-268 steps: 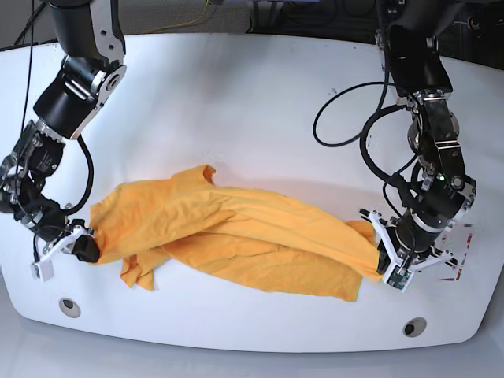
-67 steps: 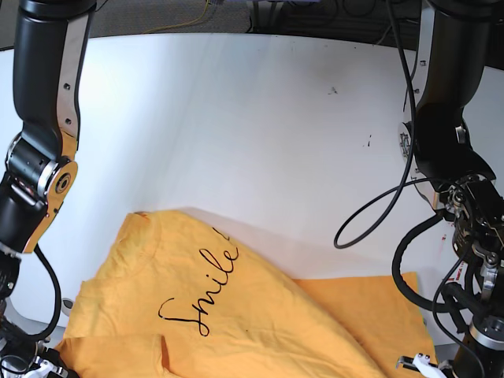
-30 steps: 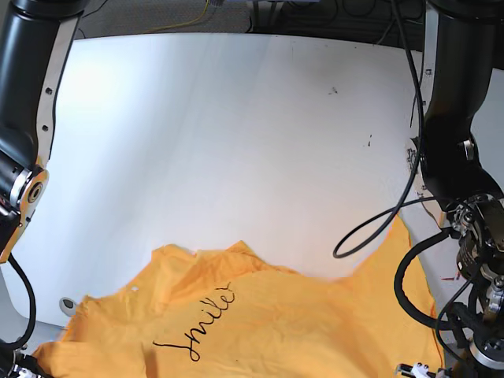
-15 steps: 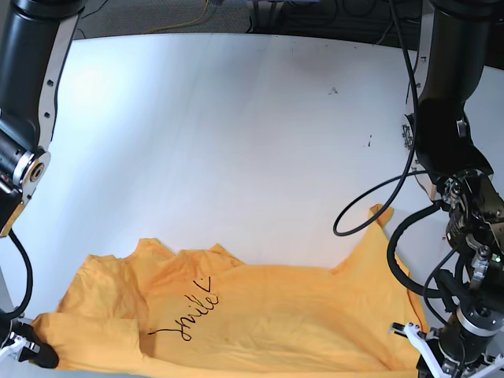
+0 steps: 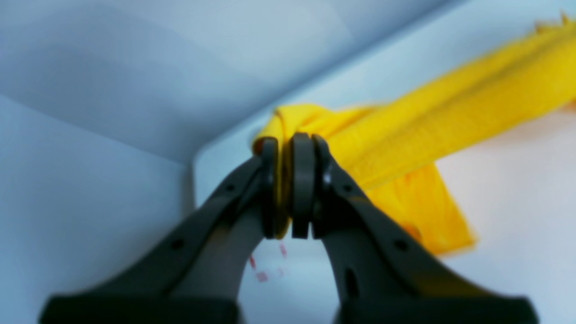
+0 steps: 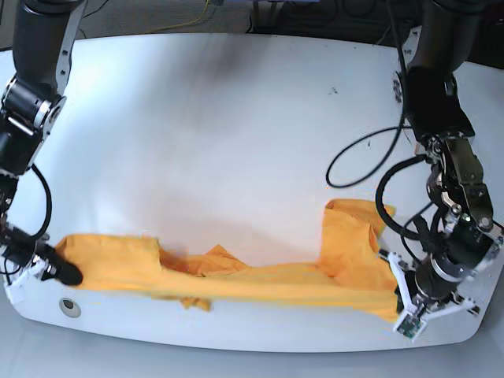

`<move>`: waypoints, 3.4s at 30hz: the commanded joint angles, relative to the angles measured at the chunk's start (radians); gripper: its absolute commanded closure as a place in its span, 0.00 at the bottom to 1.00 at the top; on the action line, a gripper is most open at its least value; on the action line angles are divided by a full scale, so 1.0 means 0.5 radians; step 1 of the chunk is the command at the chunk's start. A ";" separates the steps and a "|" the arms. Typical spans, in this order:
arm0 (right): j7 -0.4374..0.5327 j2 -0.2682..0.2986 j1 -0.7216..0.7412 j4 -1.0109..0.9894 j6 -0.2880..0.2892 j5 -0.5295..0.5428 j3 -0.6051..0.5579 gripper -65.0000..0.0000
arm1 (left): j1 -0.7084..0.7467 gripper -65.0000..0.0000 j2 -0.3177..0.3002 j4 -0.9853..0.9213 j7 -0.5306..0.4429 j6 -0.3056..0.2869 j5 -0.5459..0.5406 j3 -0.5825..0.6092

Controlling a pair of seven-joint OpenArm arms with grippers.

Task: Layout the t-shirt on the table in an organized manner, then fold the t-shirt properly
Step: 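Lift the t-shirt high with both grippers, holding it stretched, then swing the held t-shirt across the table and lower it flat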

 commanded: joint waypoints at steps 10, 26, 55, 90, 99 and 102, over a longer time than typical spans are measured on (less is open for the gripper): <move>0.041 -0.108 -0.557 0.444 0.007 0.055 0.173 1.00 | 0.486 0.95 0.038 0.031 -0.025 -0.053 0.019 -0.007; 0.041 -0.323 -1.241 0.778 -0.110 0.055 0.186 1.00 | 1.198 0.95 0.047 0.098 -0.028 -0.038 0.031 -0.007; 0.023 -0.335 -1.456 0.959 -0.131 0.043 0.170 1.00 | 1.591 0.95 -0.134 0.141 -0.279 -0.044 0.031 -0.213; 0.376 -0.071 0.462 0.714 0.200 -1.427 -0.220 1.00 | -0.548 0.95 -0.021 0.095 -0.574 0.244 0.037 0.441; 0.462 0.122 0.919 0.342 0.386 -1.688 -0.305 1.00 | -0.963 0.95 0.013 0.046 -0.562 0.244 0.037 0.435; 0.455 0.174 1.036 0.333 0.386 -1.706 -0.394 1.00 | -1.079 0.95 0.013 -0.015 -0.513 0.241 0.037 0.435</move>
